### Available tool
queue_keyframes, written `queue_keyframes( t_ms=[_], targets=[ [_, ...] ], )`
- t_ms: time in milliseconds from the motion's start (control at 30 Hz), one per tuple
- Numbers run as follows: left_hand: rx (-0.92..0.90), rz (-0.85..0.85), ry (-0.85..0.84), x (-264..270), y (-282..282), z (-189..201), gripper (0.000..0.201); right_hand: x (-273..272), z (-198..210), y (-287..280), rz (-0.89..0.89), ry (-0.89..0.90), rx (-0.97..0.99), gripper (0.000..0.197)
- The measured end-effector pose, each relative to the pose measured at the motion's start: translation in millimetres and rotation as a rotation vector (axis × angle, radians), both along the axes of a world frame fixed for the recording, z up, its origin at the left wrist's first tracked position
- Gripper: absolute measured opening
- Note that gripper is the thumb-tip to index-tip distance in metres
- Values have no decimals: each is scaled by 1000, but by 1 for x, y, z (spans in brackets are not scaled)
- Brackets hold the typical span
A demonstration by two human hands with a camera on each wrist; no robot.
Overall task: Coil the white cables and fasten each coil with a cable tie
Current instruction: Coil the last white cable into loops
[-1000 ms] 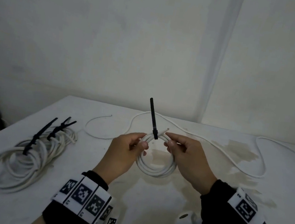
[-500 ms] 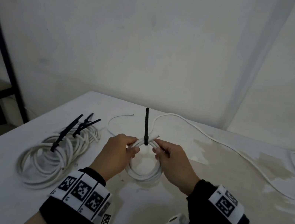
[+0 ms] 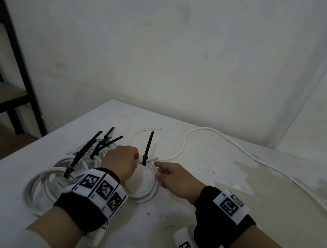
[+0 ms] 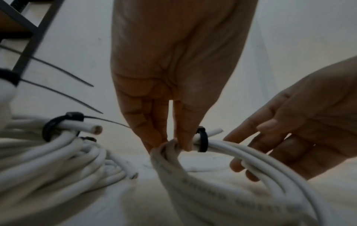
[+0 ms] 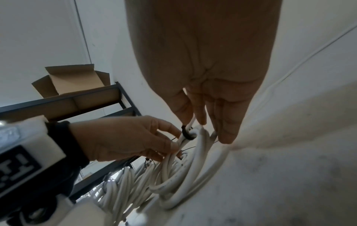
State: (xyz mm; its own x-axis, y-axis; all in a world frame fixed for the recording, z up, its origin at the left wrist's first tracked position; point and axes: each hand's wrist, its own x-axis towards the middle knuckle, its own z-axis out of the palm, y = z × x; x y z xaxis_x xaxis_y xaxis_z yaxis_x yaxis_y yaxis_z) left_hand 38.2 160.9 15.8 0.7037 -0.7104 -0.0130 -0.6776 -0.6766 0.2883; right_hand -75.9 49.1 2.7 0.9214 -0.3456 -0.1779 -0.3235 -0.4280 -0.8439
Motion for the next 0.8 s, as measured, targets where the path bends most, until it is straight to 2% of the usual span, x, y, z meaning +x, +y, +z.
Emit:
queue_keyframes(
  t_ms=[200, 333, 433, 533, 667, 800],
  targets=[
    [187, 69, -30, 20, -9, -10, 28, 4, 3, -37, -79, 55, -32, 38],
    [256, 82, -9, 25, -17, -10, 30, 5, 5, -76, -184, 89, -186, 35],
    [302, 74, -47, 23, -23, -6, 30, 6, 5, -99, -195, 145, -267, 38],
    [319, 69, -106, 16, -34, 0, 25, 11, 8, -112, -134, 213, -371, 41],
    [236, 49, -175, 4, -55, 6, 27, 28, 10, -117, 15, 307, -473, 51],
    [157, -48, -82, -4, -75, 3, 31, 46, 5, -118, 91, 363, -524, 50]
  ],
)
